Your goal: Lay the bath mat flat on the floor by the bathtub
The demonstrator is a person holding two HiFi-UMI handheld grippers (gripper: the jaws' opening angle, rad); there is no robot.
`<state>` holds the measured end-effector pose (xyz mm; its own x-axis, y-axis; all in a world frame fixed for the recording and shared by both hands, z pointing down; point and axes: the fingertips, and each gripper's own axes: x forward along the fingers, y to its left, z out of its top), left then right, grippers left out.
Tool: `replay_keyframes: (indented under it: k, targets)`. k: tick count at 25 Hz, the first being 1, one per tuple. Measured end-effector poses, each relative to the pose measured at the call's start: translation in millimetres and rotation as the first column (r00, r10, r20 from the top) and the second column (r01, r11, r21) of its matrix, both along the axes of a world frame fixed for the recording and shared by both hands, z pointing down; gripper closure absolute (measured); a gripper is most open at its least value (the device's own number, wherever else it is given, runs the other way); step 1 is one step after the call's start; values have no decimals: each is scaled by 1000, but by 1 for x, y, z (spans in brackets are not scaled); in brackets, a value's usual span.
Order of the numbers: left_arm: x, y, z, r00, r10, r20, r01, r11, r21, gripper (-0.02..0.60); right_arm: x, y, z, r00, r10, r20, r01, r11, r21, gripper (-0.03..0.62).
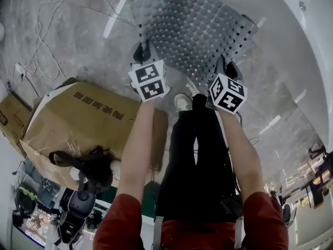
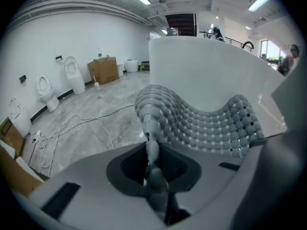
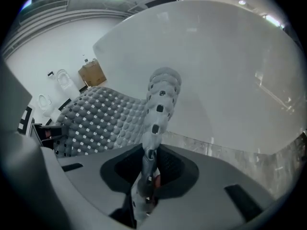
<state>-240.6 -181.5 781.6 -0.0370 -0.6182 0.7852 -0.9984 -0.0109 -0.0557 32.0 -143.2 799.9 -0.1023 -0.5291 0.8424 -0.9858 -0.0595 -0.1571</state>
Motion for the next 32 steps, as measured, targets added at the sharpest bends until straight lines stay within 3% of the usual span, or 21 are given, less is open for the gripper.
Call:
replay_keyframes:
  k: [16,32]
  targets:
    - [-10,-33,165,995,81,49,-78,995,-62,525,-1,-15,152,995,93,24,-90,990,-108,508]
    - [-35,-67,267,967,199,160,-183,977,-111,525,-3,-29,249,981,190,30,-181,962,-205,499]
